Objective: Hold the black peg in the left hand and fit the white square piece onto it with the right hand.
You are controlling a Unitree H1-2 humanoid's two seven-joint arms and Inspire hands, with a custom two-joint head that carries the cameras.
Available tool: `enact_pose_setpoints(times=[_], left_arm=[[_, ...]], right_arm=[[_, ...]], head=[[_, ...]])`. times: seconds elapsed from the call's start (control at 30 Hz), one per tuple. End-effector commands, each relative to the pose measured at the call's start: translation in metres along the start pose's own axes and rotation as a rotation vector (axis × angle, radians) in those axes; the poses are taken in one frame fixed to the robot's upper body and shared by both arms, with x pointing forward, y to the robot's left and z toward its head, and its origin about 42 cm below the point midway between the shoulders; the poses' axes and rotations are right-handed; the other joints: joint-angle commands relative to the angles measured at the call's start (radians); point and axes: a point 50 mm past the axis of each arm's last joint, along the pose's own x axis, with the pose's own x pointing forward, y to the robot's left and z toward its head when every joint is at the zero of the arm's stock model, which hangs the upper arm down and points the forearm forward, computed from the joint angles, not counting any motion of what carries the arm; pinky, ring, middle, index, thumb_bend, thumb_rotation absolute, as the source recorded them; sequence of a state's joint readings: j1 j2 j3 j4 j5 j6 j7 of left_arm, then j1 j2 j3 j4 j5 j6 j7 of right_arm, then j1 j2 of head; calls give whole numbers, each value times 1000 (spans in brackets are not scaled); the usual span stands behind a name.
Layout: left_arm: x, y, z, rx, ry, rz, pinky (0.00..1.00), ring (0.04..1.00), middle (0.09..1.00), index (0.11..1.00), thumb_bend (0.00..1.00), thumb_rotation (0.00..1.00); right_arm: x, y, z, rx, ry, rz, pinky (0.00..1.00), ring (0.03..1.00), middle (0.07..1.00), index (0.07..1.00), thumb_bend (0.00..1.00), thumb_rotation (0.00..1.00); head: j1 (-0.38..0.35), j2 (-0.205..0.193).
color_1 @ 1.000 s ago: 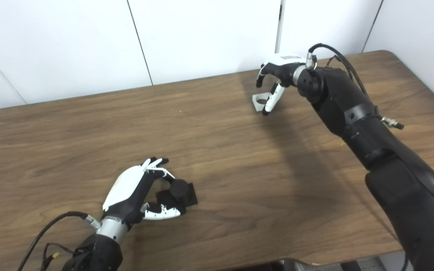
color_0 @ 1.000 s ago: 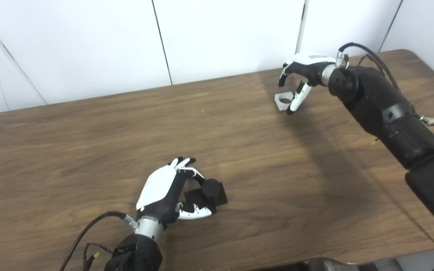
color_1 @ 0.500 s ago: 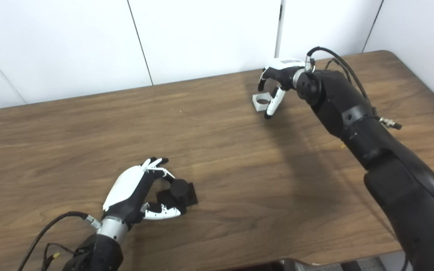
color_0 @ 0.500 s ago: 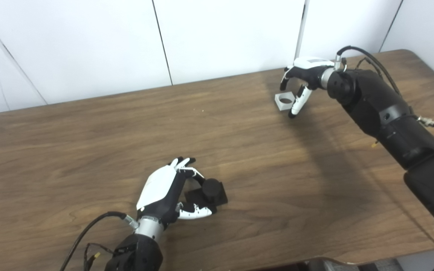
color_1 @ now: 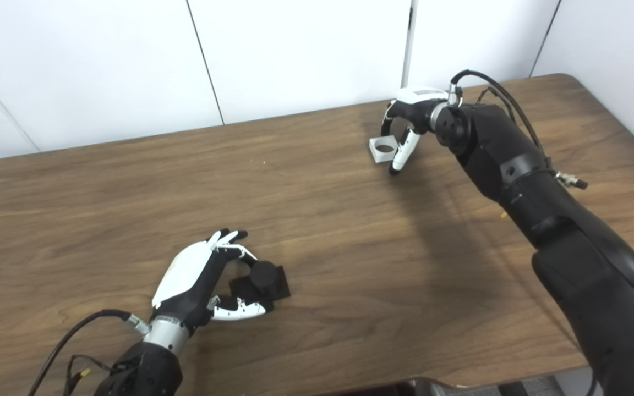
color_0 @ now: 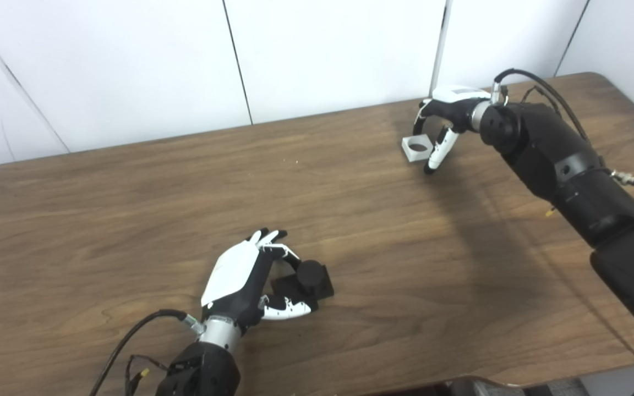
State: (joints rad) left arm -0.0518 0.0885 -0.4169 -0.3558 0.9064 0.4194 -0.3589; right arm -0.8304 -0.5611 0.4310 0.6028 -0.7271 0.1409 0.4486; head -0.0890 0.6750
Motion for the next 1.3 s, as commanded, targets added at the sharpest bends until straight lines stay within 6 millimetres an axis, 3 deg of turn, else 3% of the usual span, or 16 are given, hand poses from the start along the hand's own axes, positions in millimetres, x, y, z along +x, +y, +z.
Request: enact_pose_setpoints(times=[0.0, 1.27], left_arm=[[1, -6, -4, 19, 33, -21, 1000, 1000, 934, 497, 496, 78], [5, -3, -3, 21, 30, -4, 998, 1000, 933, 497, 496, 79]], right_arm=[[-5, -43, 7, -16, -34, -106, 1000, 1000, 973, 705, 819, 225], [-1, -35, 8, -42, -55, -124, 1000, 1000, 950, 656, 767, 214]], head=[[-1, 0], [3, 1]])
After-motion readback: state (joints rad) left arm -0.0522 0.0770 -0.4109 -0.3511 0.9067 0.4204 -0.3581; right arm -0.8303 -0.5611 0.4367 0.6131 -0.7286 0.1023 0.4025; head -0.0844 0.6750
